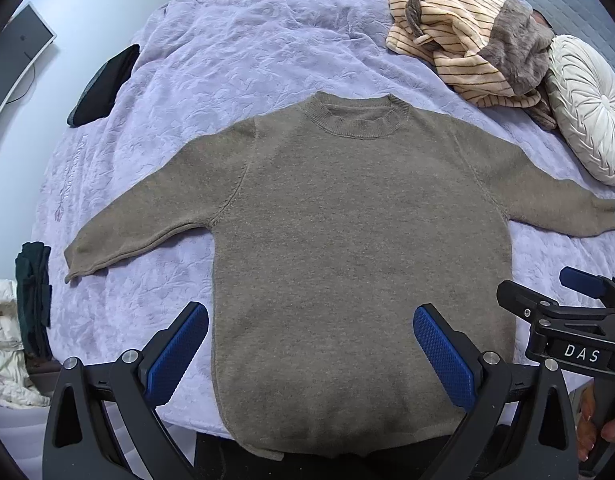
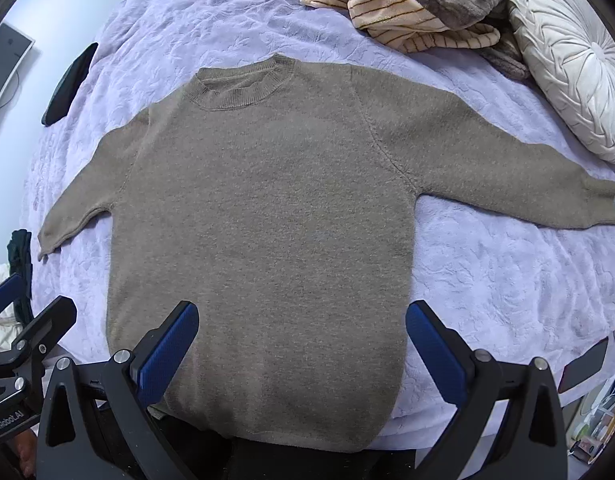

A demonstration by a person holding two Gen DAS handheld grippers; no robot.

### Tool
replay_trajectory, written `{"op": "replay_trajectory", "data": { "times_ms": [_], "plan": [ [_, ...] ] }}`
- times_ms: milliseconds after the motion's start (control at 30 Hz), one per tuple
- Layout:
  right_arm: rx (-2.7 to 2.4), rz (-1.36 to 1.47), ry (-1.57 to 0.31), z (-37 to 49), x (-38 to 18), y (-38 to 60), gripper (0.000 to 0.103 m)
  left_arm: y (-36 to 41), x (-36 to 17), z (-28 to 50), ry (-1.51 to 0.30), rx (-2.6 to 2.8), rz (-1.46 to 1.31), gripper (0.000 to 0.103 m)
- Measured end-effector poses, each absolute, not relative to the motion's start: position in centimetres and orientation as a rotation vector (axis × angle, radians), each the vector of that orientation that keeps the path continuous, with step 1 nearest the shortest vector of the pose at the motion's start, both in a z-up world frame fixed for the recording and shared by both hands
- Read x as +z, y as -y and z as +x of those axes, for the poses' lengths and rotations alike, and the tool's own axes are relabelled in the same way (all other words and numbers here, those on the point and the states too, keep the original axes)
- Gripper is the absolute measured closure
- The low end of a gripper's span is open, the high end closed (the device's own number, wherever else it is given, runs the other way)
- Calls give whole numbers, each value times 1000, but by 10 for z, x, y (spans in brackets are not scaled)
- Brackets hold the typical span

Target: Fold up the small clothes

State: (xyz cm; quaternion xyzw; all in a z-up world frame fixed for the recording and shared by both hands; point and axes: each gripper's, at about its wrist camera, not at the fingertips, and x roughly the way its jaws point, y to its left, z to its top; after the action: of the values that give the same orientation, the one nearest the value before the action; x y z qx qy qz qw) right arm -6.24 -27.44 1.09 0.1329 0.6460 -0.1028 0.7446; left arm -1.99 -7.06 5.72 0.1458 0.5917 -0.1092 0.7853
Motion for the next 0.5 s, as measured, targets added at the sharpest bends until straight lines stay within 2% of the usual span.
{"op": "replay_trajectory", "data": {
  "times_ms": [500],
  "plan": [
    [-224,186,-1373,-62,31,264,0,63,60,-20,-1272,-175,291,0]
  ]
}}
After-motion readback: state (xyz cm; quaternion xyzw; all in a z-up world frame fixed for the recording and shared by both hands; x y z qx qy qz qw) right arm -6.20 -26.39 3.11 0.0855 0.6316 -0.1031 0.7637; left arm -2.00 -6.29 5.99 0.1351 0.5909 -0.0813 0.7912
